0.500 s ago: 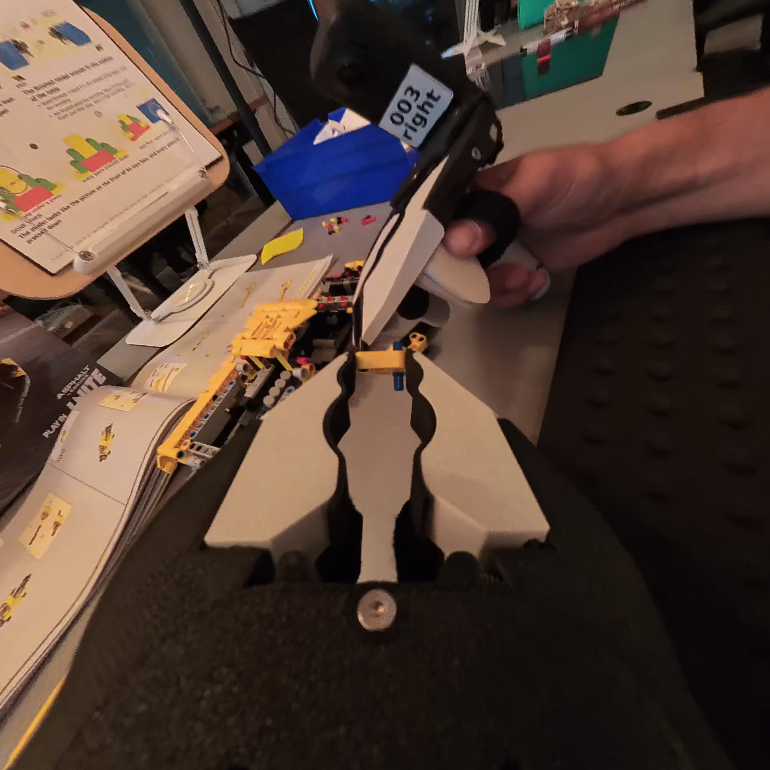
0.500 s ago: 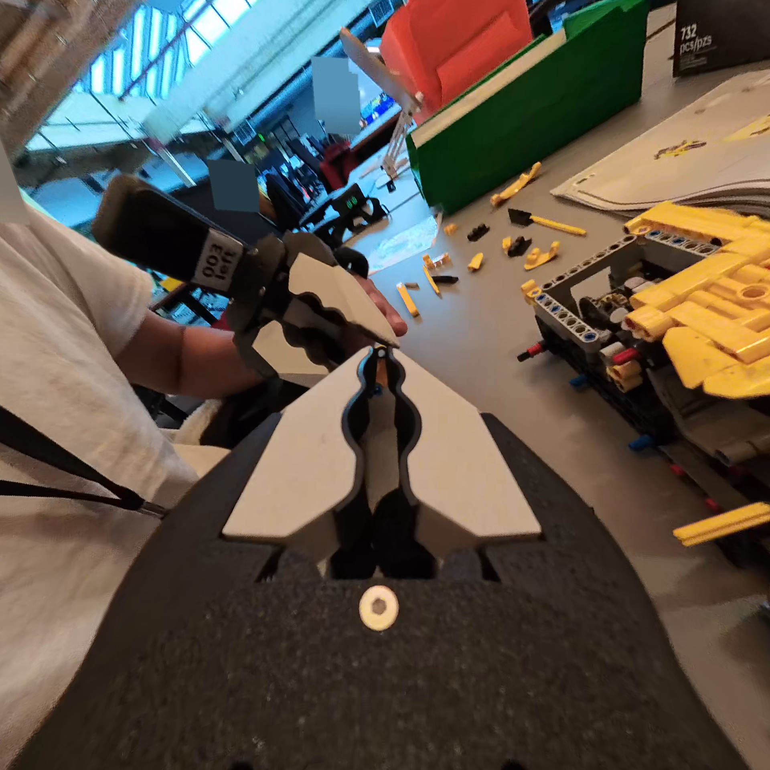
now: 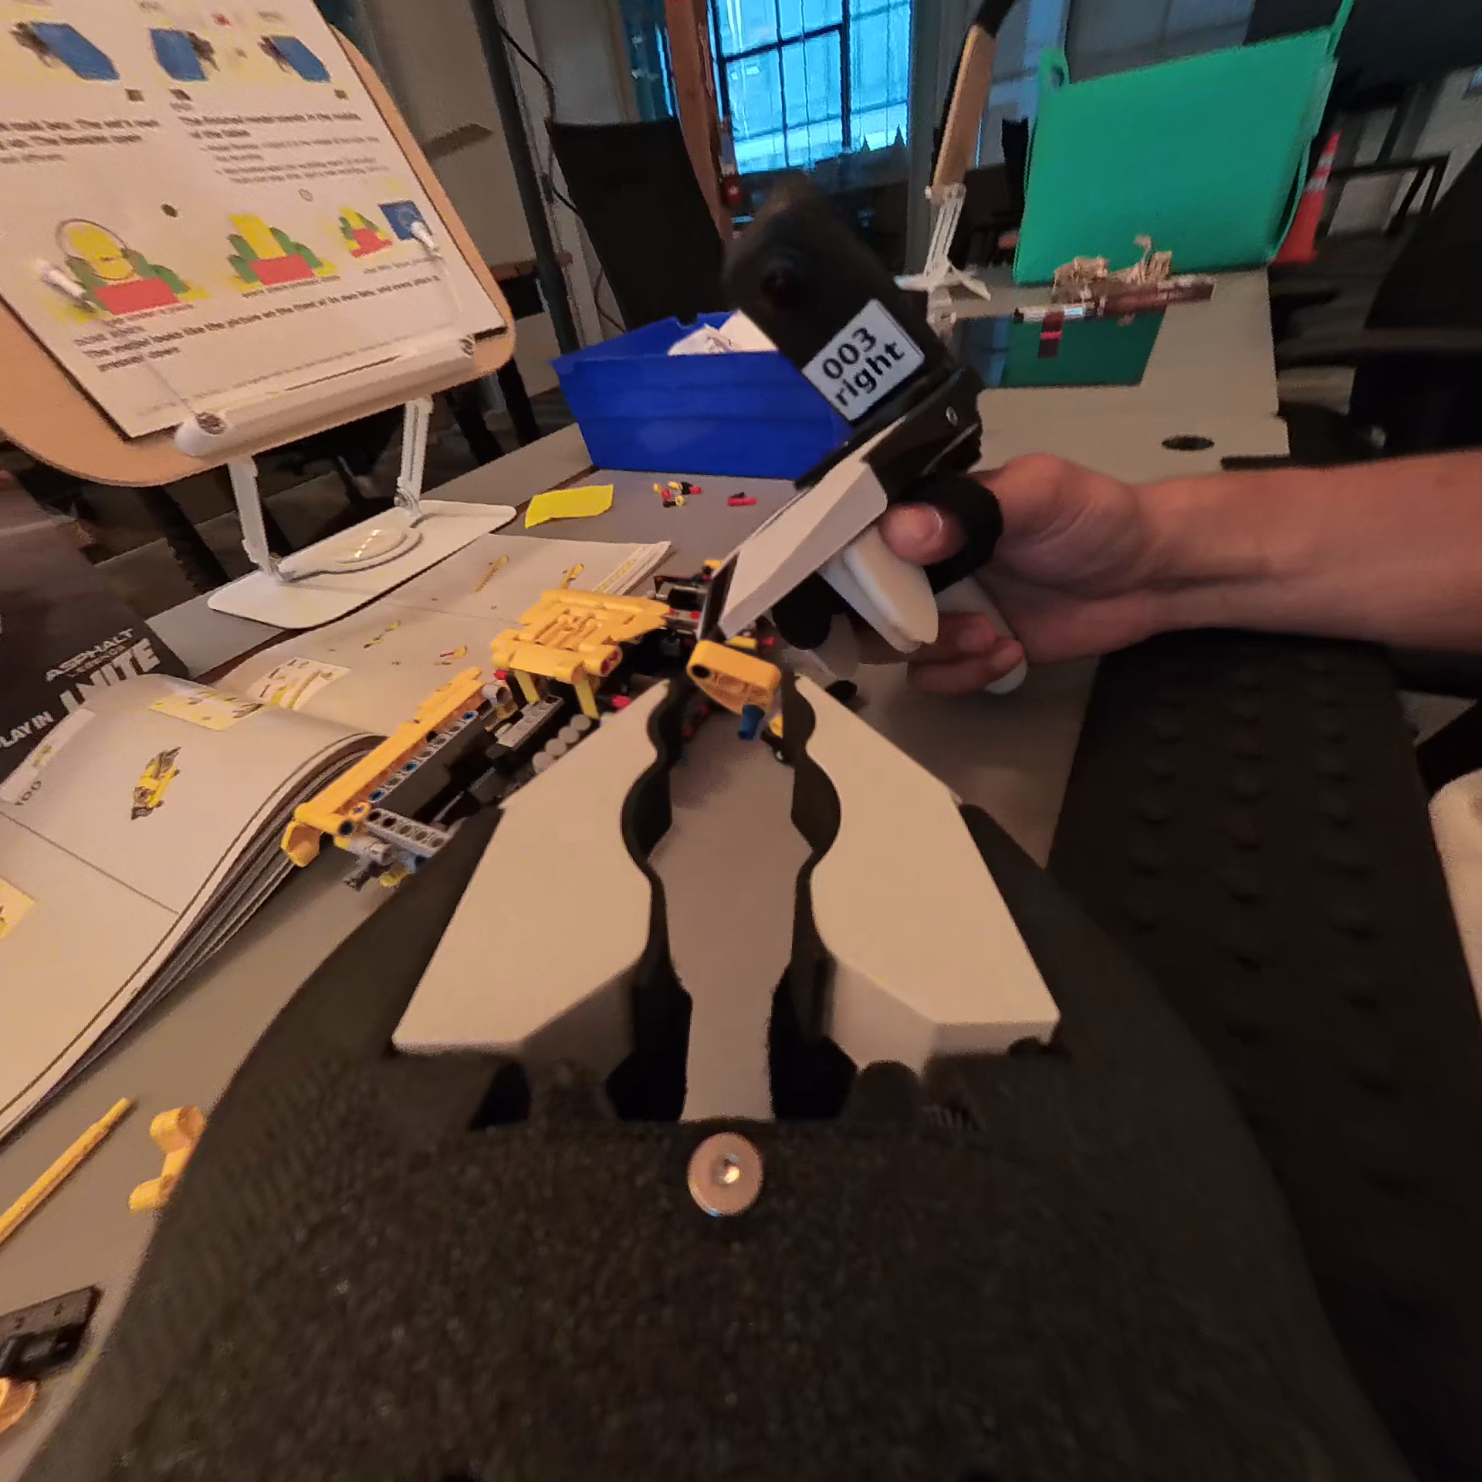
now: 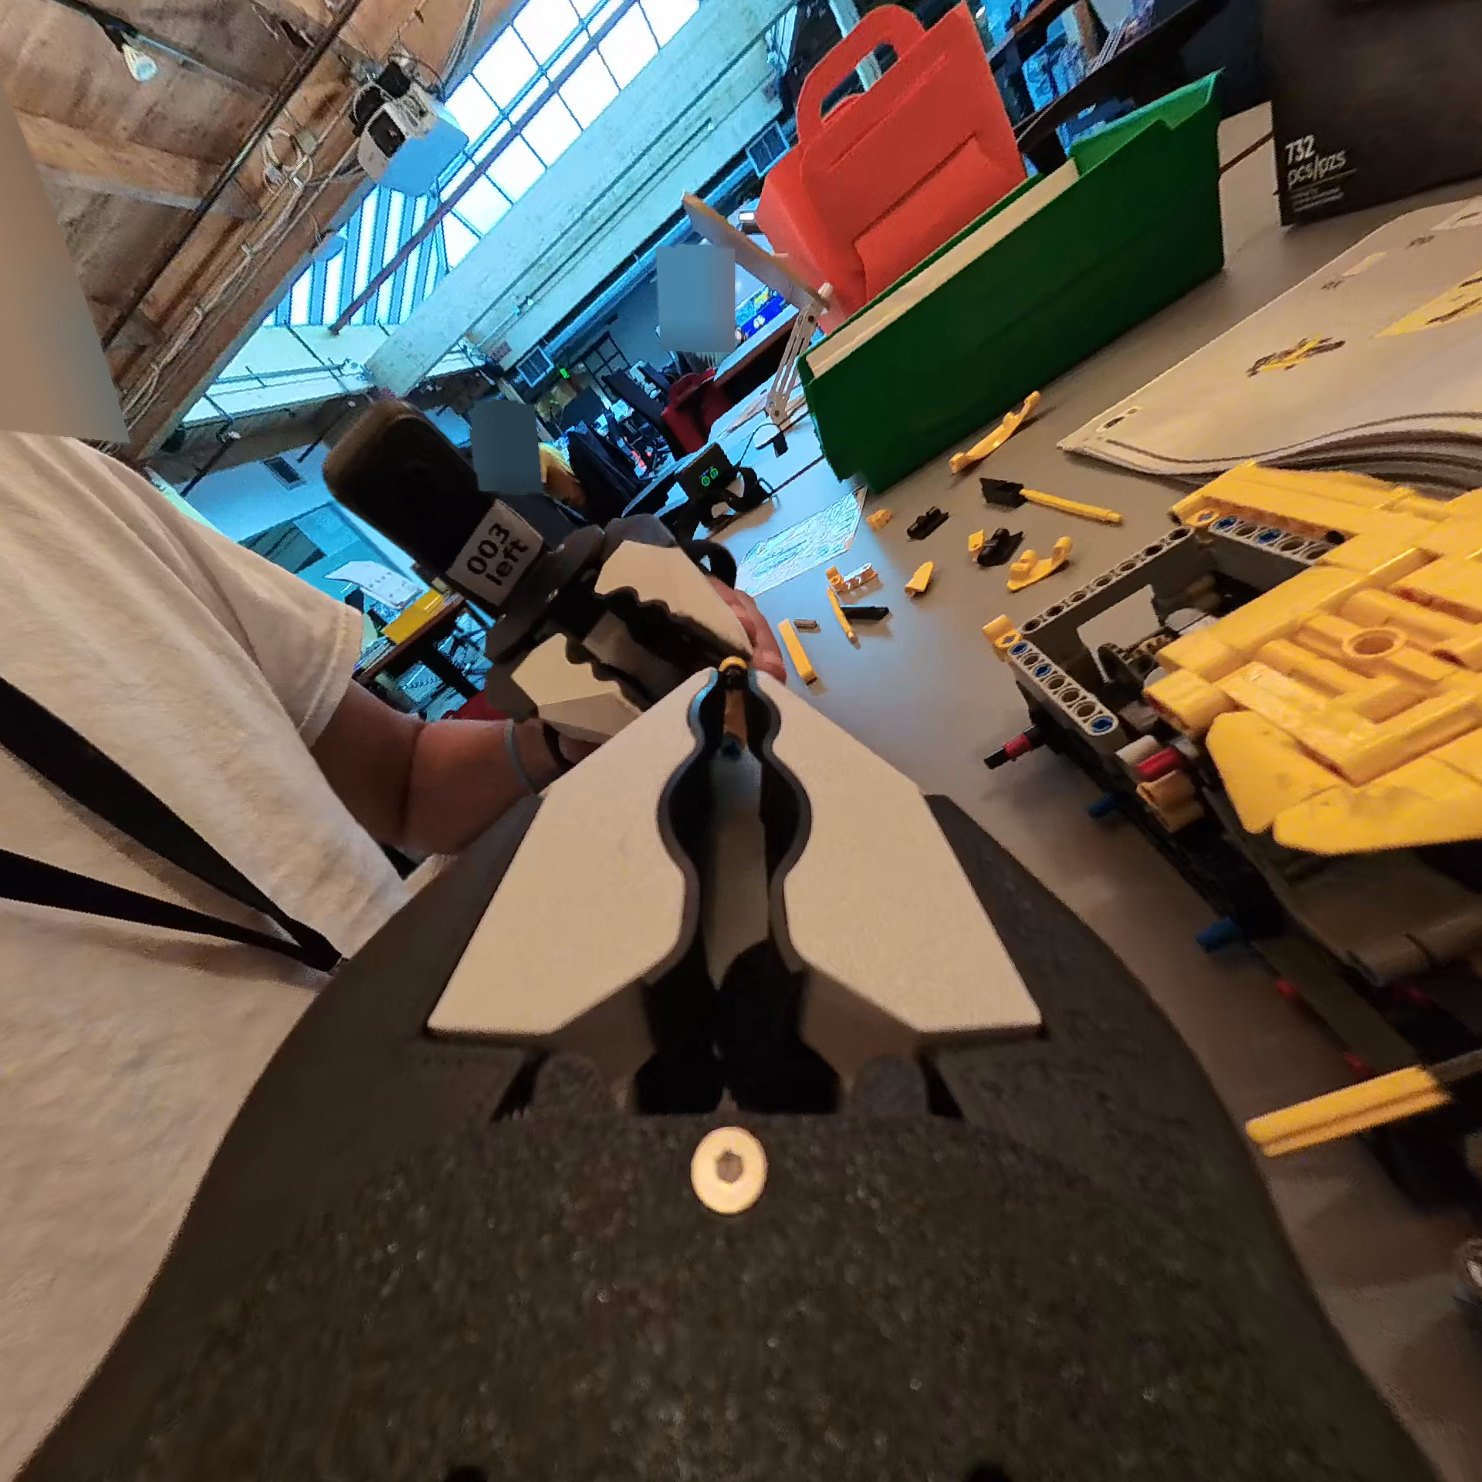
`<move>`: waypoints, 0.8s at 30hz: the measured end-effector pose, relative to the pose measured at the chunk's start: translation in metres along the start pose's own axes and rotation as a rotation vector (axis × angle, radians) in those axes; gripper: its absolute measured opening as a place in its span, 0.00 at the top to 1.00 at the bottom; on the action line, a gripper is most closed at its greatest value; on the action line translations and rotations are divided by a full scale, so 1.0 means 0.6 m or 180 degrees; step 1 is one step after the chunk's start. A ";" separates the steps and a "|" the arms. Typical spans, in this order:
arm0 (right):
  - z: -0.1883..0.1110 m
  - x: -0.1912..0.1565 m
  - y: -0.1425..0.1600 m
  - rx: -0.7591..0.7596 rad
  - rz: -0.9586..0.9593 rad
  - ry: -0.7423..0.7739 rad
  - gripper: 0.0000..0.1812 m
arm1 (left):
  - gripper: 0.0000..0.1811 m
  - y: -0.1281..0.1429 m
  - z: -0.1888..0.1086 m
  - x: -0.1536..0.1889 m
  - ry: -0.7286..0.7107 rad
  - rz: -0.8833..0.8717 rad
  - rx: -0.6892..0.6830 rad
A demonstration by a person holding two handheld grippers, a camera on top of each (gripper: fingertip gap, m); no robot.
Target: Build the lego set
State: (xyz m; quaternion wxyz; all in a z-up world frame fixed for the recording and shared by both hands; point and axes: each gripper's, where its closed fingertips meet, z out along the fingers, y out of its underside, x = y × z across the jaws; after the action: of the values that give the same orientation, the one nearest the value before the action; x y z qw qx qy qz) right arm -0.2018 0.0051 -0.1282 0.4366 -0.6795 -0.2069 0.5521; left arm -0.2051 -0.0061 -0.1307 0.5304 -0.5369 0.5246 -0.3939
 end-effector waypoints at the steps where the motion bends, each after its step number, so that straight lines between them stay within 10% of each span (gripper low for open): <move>1: 0.000 0.001 -0.004 0.0034 -0.0022 0.0018 0.98 | 0.86 -0.003 -0.003 -0.004 -0.0015 -0.0064 0.0049; 14: 0.012 -0.003 -0.077 0.0979 0.0495 -0.0351 0.98 | 0.79 -0.035 -0.019 -0.036 0.0370 -0.1462 0.0631; 24: 0.025 -0.016 -0.061 0.0831 0.0470 -0.0443 0.98 | 0.82 -0.041 -0.009 -0.030 0.0334 -0.1396 0.0628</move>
State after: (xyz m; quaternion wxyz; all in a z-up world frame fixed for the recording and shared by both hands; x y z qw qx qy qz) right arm -0.2114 0.0229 -0.0925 0.4640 -0.5905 -0.1127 0.6506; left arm -0.2094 0.0077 -0.1037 0.4542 -0.5623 0.3813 -0.5764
